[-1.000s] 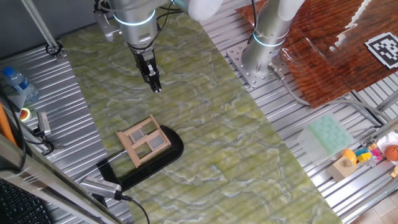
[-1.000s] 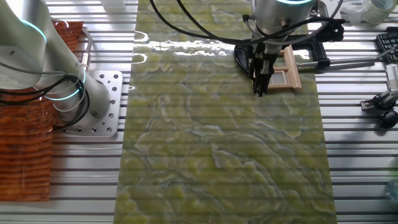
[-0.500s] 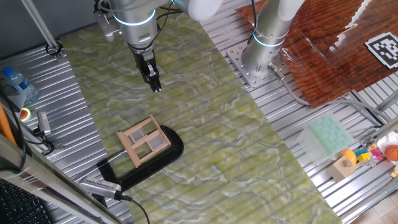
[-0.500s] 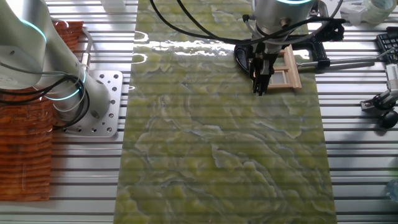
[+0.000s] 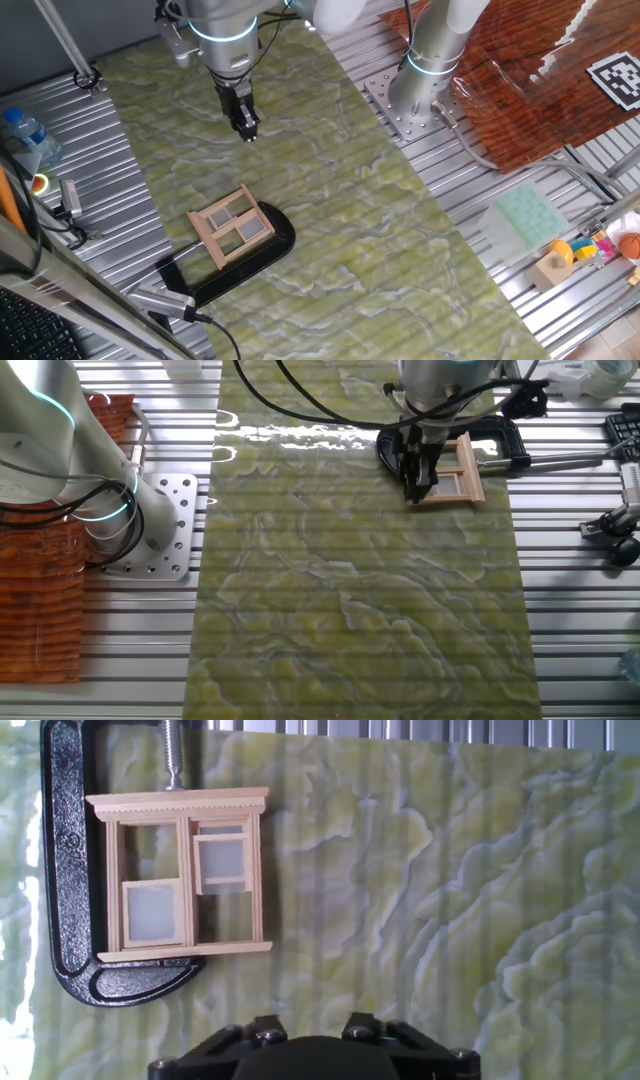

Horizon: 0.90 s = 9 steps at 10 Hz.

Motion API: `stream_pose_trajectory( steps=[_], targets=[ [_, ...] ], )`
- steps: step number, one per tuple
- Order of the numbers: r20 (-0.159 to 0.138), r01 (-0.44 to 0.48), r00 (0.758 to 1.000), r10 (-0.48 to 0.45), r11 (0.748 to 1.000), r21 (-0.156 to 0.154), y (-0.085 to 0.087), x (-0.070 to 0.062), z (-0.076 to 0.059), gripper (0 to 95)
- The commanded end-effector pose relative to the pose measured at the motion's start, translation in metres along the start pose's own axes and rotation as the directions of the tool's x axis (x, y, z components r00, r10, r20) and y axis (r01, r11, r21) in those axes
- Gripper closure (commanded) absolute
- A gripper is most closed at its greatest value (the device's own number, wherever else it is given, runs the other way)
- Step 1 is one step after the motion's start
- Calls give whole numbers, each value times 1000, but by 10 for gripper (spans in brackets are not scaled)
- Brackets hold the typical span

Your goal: Close a sliding window

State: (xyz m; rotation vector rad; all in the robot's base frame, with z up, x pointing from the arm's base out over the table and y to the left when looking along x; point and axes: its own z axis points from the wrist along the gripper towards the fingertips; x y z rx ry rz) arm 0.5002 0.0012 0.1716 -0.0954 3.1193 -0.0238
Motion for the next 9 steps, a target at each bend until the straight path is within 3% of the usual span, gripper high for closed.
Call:
stream_pose_trajectory(
  steps=[1,5,9],
  targets=[
    [-3,33,999,-33,999,1,5,1,-5,950],
    [-2,59,998,-59,998,-1,19,-10,-7,950],
    [-2,155,988,-155,988,0,26,-28,-17,950]
  ],
)
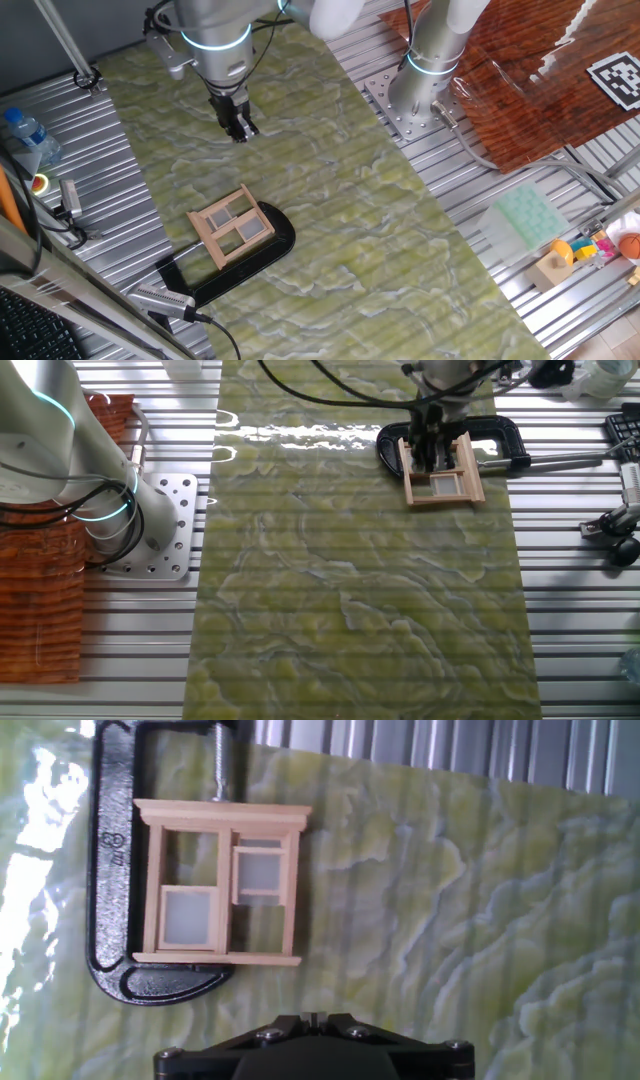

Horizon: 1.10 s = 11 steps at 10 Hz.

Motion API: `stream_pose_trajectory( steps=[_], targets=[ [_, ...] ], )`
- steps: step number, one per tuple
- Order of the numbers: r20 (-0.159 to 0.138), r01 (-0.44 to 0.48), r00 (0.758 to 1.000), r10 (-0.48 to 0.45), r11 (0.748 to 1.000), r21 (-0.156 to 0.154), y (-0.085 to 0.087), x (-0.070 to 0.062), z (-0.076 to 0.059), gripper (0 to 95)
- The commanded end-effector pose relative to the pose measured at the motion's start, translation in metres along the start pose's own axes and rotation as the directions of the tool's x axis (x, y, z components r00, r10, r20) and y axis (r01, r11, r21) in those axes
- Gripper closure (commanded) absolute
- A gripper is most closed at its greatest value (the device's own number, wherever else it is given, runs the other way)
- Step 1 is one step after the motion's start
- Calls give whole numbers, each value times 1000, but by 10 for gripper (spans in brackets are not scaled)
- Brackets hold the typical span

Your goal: Close a sliding window

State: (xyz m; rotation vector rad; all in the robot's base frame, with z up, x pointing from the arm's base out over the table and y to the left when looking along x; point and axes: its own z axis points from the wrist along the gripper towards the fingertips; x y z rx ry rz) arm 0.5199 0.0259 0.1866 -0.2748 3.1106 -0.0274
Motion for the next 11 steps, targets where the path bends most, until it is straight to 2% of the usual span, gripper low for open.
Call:
stream_pose_trajectory(
  steps=[1,4,5,7,10,11],
  targets=[
    [0,78,997,-78,997,-1,4,-11,-4,950],
    [7,122,992,-122,993,-3,15,-18,-2,950],
    [8,166,986,-166,986,-3,22,-22,0,950],
    [3,185,983,-185,983,-3,36,-29,1,950],
    [6,304,953,-304,953,-2,47,-43,3,950],
    [5,352,936,-352,936,-3,49,-48,4,950]
  ],
)
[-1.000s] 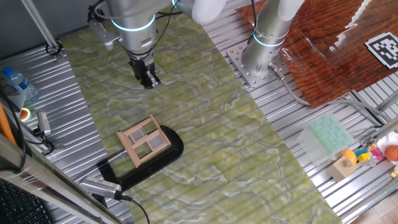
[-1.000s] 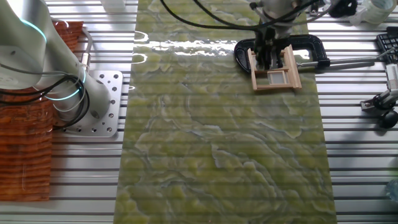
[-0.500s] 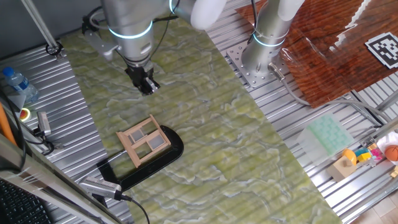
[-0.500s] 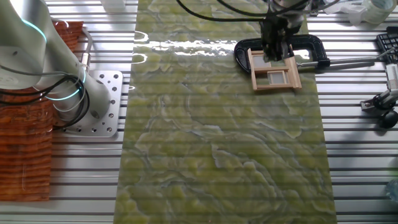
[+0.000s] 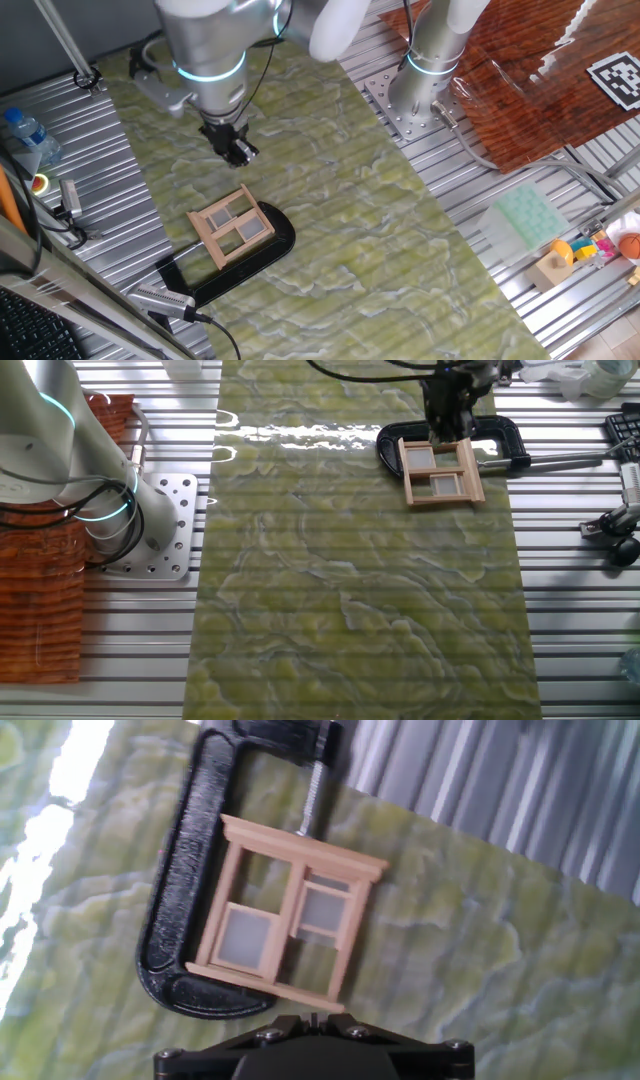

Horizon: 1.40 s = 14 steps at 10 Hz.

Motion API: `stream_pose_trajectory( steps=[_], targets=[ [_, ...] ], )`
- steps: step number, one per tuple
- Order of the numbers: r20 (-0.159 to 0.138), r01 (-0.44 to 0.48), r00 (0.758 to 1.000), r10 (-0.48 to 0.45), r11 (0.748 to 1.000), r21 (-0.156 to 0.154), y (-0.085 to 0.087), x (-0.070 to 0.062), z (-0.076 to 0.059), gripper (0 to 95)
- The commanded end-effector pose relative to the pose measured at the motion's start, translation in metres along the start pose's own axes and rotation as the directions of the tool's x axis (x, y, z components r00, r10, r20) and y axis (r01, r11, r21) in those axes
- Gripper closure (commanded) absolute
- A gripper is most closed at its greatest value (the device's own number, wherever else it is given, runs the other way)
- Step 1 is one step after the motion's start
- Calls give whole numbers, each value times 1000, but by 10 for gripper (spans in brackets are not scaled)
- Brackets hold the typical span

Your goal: Close a sliding window

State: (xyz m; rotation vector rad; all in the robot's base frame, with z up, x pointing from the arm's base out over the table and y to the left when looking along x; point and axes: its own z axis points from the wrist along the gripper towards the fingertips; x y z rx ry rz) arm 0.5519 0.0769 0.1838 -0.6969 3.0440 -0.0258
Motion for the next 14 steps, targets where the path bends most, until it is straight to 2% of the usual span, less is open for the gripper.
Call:
stream_pose_trajectory(
  steps=[1,4,7,10,12,13,14],
  targets=[
    [-1,142,990,-142,990,-2,3,-15,4,950],
    [-3,255,967,-255,967,2,11,-31,10,950],
    [-2,324,946,-324,946,1,18,-42,15,950],
    [10,447,894,-447,895,-4,22,-53,28,950],
    [7,451,892,-451,892,3,27,-55,37,950],
    [5,421,907,-421,907,15,27,-55,43,950],
    [5,429,903,-429,903,20,27,-56,46,950]
  ],
)
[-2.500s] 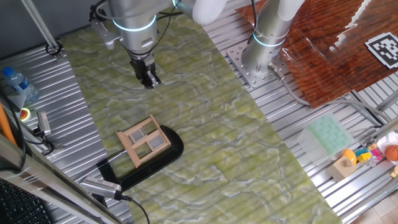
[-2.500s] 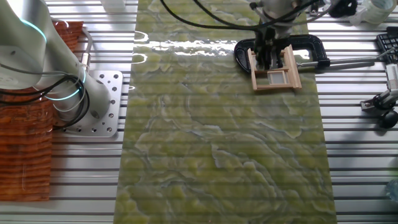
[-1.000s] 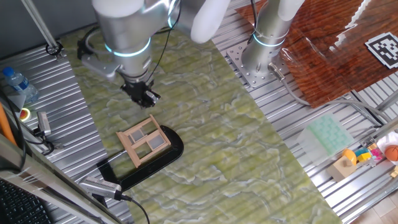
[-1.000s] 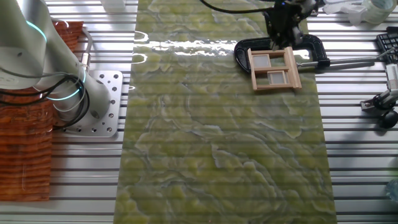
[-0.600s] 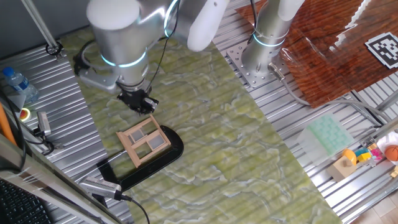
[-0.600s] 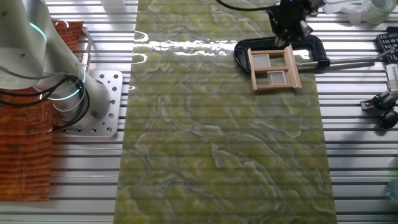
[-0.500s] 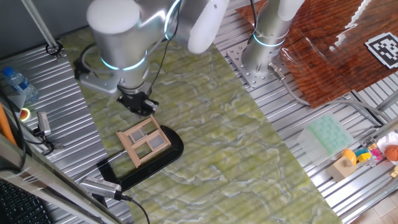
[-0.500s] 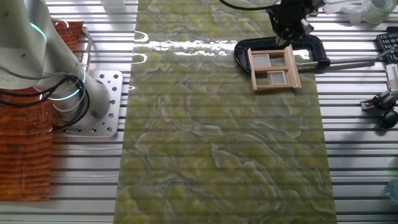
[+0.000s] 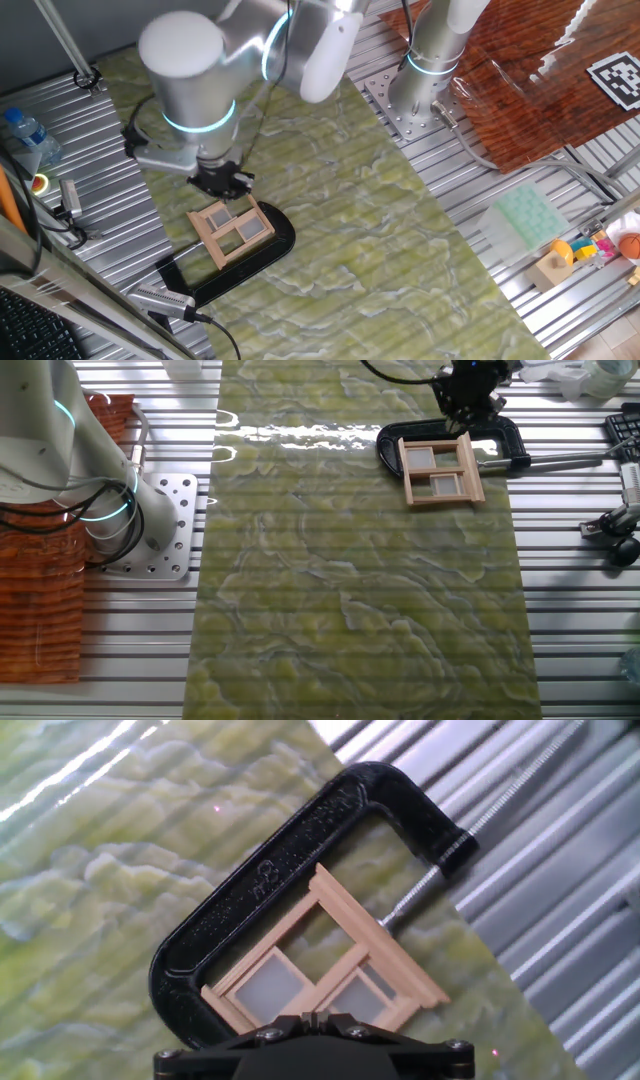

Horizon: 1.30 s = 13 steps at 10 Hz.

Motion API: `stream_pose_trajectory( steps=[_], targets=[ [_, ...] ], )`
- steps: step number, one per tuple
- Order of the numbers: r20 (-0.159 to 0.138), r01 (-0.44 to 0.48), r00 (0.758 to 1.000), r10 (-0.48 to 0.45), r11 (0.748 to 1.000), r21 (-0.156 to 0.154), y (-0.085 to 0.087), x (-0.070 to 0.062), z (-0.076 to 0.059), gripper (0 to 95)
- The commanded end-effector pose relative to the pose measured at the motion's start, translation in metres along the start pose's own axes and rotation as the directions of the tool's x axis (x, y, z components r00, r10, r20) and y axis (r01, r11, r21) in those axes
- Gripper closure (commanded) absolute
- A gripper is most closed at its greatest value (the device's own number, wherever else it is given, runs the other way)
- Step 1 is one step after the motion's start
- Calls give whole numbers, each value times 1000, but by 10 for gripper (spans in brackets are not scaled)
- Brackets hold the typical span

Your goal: Close a sliding window

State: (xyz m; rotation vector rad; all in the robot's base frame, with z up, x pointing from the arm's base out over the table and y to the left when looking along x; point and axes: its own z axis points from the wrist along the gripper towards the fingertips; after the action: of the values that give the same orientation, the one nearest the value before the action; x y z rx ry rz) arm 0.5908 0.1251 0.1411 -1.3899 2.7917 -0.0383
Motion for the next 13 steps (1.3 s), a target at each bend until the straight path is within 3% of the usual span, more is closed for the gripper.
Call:
stream_pose_trajectory(
  steps=[1,5,6,8,9,11,12,13],
  targets=[
    [0,-12,1000,12,1000,-1,-1,-1,4,950],
    [-4,98,995,-99,994,-53,-2,-1,22,950],
    [13,133,991,-133,989,-62,-3,-1,29,950],
    [-5,212,977,-213,973,-93,-3,-5,37,950],
    [6,288,957,-289,952,-104,3,-10,42,950],
    [-13,281,959,-284,953,-117,28,-18,50,950],
    [-30,313,947,-319,943,-115,28,-19,54,950],
    [-28,336,940,-341,935,-115,28,-19,59,950]
  ],
)
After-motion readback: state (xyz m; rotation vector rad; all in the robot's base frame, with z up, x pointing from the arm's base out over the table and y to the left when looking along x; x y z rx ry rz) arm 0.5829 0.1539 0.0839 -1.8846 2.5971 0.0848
